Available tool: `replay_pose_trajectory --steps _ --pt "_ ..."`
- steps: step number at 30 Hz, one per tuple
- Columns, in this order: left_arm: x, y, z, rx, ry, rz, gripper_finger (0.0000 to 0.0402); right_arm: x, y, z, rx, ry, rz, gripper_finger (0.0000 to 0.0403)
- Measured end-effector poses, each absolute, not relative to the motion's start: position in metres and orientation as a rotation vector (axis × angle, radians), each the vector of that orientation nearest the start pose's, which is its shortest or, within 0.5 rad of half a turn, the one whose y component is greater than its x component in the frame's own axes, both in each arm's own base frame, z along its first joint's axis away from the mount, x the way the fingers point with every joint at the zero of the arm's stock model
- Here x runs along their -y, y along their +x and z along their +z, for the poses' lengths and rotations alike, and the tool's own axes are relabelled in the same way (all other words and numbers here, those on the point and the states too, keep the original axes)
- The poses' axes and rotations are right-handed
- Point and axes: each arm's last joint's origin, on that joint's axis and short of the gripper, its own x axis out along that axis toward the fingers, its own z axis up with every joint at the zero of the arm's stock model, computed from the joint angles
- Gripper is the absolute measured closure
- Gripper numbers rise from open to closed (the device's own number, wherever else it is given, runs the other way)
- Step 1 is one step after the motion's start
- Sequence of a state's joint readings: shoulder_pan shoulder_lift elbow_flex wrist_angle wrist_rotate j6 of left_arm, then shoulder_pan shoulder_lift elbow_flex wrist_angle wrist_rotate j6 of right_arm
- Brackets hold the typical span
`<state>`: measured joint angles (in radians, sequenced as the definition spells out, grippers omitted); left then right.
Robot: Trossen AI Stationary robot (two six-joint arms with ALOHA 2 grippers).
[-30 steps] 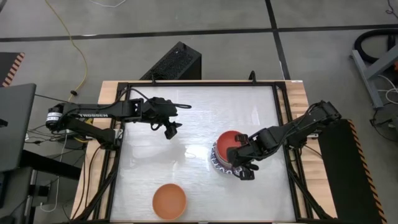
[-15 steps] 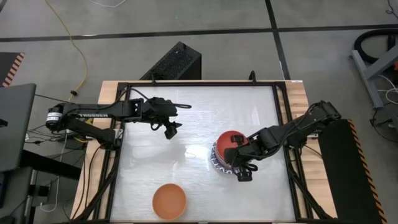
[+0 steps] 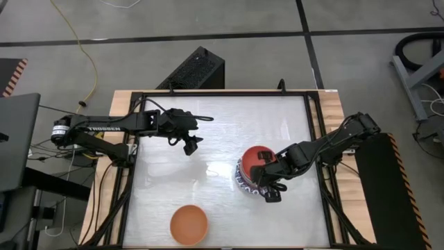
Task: Nest bowls inside each other by size order
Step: Stack the orange bowl into the green bowl, then stack the light orange bowl into the orange bowl
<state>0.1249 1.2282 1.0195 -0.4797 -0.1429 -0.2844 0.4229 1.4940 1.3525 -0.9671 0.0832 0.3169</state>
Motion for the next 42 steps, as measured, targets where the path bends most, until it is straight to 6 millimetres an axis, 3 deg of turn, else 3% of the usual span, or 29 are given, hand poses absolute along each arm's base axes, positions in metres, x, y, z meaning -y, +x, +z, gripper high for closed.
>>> replay_pose_trajectory --steps 27,34,42 --pt "-0.036 0.255 0.299 -0.649 -0.265 0.353 0.015 -0.118 0.27 0.305 -1.097 -0.003 0.107 0.0395" --pt "-0.036 0.255 0.299 -0.649 -0.265 0.353 0.015 -0.118 0.269 0.295 -1.111 0.012 0.093 0.0395" --pt "-0.036 0.255 0.299 -0.649 -0.265 0.353 0.015 -0.118 0.271 0.31 -1.072 0.013 0.102 0.0395"
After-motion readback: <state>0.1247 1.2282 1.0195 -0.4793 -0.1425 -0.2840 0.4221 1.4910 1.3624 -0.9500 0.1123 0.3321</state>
